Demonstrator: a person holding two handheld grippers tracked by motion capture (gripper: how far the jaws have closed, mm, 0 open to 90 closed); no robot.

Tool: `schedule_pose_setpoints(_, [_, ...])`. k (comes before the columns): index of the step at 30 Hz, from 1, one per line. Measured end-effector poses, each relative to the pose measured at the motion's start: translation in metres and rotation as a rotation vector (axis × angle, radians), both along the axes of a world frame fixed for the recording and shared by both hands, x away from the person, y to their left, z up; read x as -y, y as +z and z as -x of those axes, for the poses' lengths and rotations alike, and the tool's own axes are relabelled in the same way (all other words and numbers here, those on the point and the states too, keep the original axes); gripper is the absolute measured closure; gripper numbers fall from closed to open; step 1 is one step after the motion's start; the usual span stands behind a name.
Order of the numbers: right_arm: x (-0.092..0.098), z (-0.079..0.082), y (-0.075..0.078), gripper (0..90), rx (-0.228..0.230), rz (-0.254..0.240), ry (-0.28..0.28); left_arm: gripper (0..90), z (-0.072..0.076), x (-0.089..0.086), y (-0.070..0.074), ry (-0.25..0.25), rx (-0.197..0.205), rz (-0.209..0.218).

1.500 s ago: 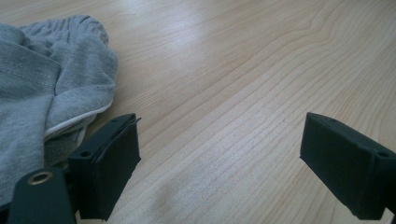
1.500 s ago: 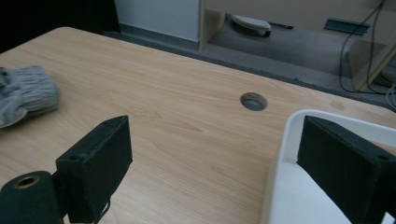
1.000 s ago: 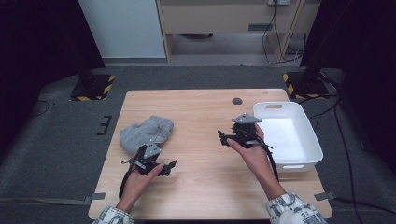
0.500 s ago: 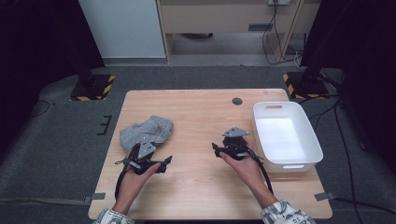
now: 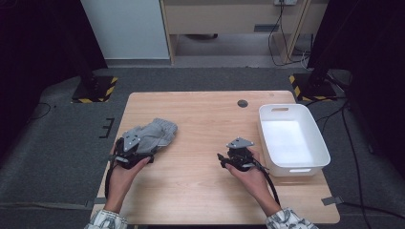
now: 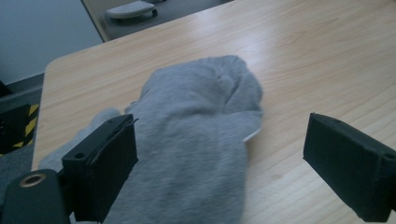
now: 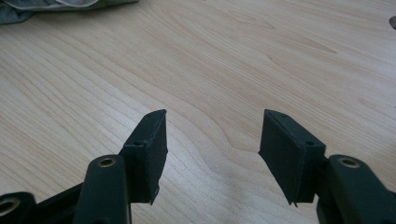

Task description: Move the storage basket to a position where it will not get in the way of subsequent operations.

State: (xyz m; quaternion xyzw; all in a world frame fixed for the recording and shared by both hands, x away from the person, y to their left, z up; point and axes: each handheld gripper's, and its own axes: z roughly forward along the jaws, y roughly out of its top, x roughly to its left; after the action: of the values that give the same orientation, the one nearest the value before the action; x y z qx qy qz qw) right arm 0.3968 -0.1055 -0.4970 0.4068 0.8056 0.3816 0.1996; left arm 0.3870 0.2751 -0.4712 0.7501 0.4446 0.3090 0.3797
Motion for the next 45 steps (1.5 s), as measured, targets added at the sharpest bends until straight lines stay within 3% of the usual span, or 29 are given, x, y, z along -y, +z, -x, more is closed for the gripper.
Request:
schedule_pose_setpoints(7, [0.002,0.002,-0.002,42.5,-0.013,-0.002,0.003,14.0,-0.024,-0.012,-0.024,0.058,-0.058,-0.042])
schedule_pose_setpoints(10, [0.003,0.003,-0.001,42.7,-0.011,-0.004,0.004,20.7,-0.031,-0.012,-0.032,0.062,-0.07,-0.069])
schedule_pose_setpoints(16, [0.005,0.002,-0.001,42.7,-0.017,-0.005,-0.002,39.1,-0.035,-0.01,-0.037,0.026,-0.116,-0.052])
schedule_pose_setpoints(20, [0.005,0.004,-0.001,42.7,-0.016,-0.006,-0.002,47.7,-0.032,-0.003,-0.037,-0.019,-0.124,-0.047])
schedule_pose_setpoints(23, [0.005,0.004,-0.001,42.6,-0.015,-0.002,-0.001,52.1,-0.03,0.007,-0.037,-0.046,-0.123,-0.06])
schedule_pose_setpoints(28, [0.005,0.004,0.0,42.6,-0.018,-0.006,-0.002,55.5,-0.024,0.032,-0.036,-0.112,-0.136,-0.03])
schedule_pose_setpoints(32, [0.005,0.004,0.0,42.8,-0.019,-0.005,-0.004,55.6,-0.02,0.057,-0.036,-0.164,-0.129,-0.058])
schedule_pose_setpoints(39, [0.004,0.005,-0.002,46.3,-0.019,-0.001,0.004,55.5,-0.006,0.09,-0.034,-0.256,-0.142,-0.052])
schedule_pose_setpoints(45, [-0.002,0.006,-0.006,47.8,-0.027,0.009,0.019,54.7,0.01,0.124,-0.034,-0.342,-0.131,-0.079])
